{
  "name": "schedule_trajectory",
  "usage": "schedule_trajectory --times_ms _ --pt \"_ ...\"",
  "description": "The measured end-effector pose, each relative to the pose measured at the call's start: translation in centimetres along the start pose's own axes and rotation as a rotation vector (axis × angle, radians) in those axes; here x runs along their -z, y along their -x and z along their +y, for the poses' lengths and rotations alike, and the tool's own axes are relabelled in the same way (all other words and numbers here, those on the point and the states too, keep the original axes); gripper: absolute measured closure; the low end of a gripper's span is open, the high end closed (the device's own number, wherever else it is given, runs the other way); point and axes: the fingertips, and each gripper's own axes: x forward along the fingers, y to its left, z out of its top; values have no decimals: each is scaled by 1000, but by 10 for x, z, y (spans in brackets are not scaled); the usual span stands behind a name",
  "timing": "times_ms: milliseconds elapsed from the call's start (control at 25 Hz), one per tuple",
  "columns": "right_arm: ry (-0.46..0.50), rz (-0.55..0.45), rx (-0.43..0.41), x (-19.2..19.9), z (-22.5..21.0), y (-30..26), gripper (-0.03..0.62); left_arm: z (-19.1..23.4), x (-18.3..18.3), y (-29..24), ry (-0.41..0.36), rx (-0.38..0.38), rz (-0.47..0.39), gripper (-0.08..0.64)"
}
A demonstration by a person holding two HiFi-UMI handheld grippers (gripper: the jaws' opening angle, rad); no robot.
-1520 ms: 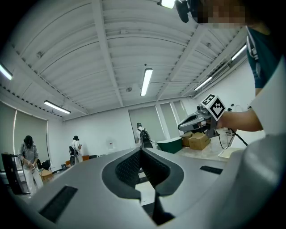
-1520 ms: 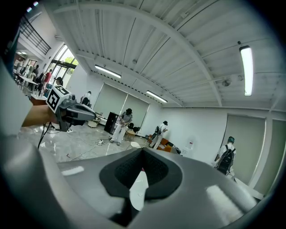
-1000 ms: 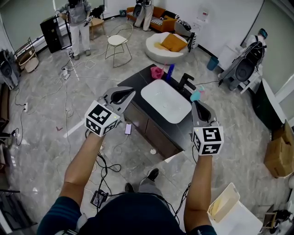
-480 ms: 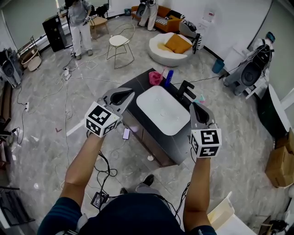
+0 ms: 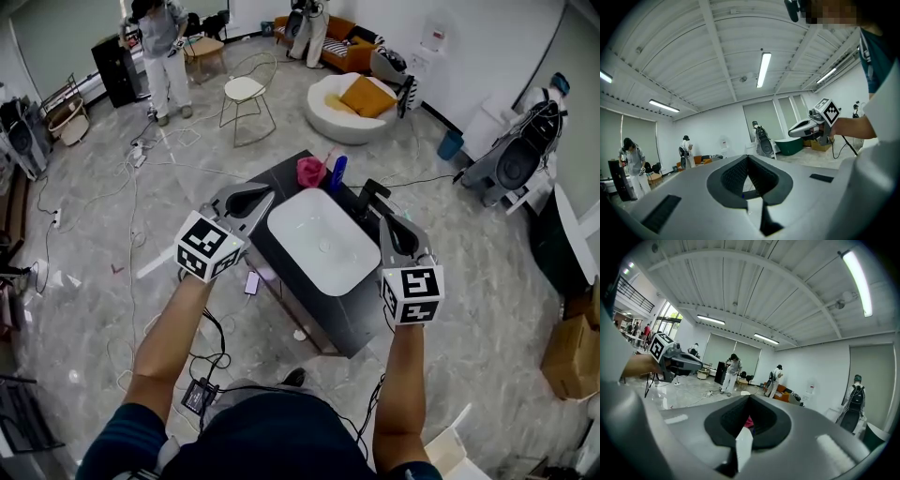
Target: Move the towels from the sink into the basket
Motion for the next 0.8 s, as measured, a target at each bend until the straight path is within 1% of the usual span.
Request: schedule_trajectory --times_ms 200,400,560,800 --pt "-13 0 -2 6 -10 -5 583 -1 2 -14 -3 4 7 554" --pt "-22 14 3 11 -16 -9 583 2 5 -34 10 22 10 554" --pt "-21 35 27 19 -24 -12 583 5 6 -57 16 56 -5 554" --pt "-31 50 69 34 -30 -33 583 20 20 -93 12 115 -25 554"
